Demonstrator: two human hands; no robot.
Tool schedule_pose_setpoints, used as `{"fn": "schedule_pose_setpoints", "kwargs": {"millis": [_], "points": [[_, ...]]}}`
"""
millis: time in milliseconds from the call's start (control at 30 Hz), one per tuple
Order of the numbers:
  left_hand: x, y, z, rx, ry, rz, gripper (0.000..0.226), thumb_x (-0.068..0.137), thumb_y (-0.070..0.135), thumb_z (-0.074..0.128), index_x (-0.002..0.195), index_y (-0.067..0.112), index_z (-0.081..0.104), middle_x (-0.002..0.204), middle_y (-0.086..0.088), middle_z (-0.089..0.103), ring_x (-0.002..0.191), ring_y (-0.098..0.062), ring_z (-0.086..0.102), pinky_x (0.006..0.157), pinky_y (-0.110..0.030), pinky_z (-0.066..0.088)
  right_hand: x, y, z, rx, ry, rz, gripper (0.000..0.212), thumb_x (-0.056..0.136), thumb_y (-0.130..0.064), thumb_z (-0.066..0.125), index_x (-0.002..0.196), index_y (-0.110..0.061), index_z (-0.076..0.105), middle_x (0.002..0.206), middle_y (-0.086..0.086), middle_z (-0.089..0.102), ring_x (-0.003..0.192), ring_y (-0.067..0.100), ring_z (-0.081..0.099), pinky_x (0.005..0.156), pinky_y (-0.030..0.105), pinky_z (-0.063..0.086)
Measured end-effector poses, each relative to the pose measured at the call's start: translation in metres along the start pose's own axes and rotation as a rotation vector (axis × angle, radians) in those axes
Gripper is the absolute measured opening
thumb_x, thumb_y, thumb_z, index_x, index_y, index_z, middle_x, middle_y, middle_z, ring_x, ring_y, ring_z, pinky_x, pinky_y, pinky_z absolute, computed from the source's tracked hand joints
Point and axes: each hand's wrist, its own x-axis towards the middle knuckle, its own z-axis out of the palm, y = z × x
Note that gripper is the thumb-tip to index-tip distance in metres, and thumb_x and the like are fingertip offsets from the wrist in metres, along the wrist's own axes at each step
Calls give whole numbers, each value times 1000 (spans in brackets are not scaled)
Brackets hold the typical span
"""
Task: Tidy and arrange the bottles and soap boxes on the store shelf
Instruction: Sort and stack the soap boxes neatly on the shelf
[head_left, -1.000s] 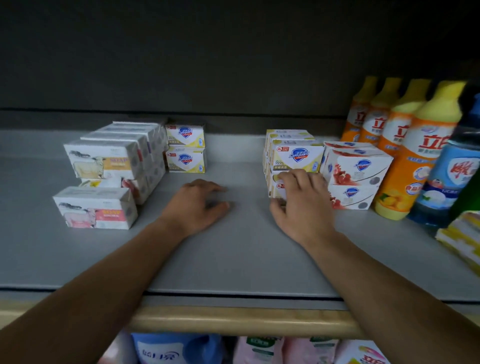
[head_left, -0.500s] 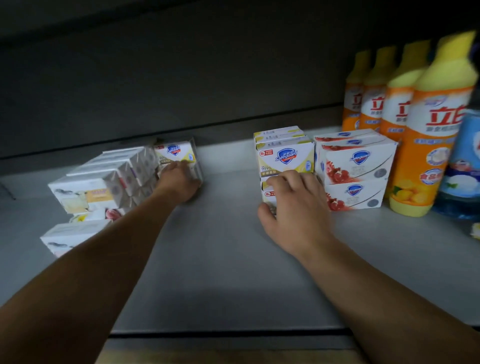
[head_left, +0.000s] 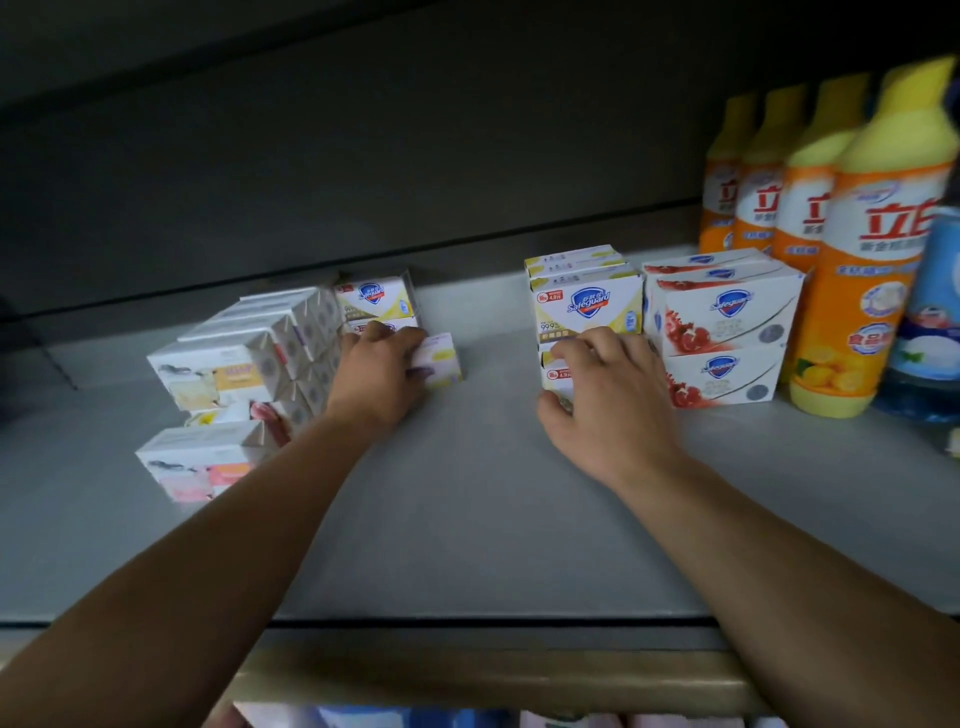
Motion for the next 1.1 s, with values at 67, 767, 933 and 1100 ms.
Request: {"fn": "schedule_pose_setpoints", "kwargs": {"millis": [67, 767, 933, 1100], "points": [[-12, 4, -9, -22, 23, 43, 39, 80, 26, 75, 117, 18, 67, 104, -18, 61, 101, -38, 56, 96, -36, 39, 0, 0, -1, 1, -7, -8, 46, 83, -38, 58, 123, -17, 60, 120, 2, 55, 112, 27, 43, 102, 36, 28], [-66, 43, -25, -1365, -79, -122, 18, 84, 5, 69, 99, 15, 70, 93, -5, 74, 87, -19, 69, 80, -32, 55, -13, -17, -15, 294, -56, -297, 78, 77, -21, 75, 145, -27, 38, 139, -5, 47, 122, 14, 41, 100, 37, 43], [-68, 41, -31, -1640, -215, -113, 40, 78, 10, 67, 118, 15, 64, 115, -13, 69, 98, -28, 68, 80, -40, 58, -14, -16, -25, 556, -31, -122, 73, 77, -38, 75, 140, -30, 41, 134, -11, 51, 117, 7, 56, 90, 35, 55], [-74, 48, -35, -1497, -208, -49, 48, 76, 16, 70, 123, 13, 58, 93, -14, 64, 75, -24, 61, 71, -34, 55, -13, -14, -28, 647, 16, 72, 38, 76, -59, 55, 105, -35, 61, 93, -22, 68, 87, -3, 63, 72, 15, 50]]}}
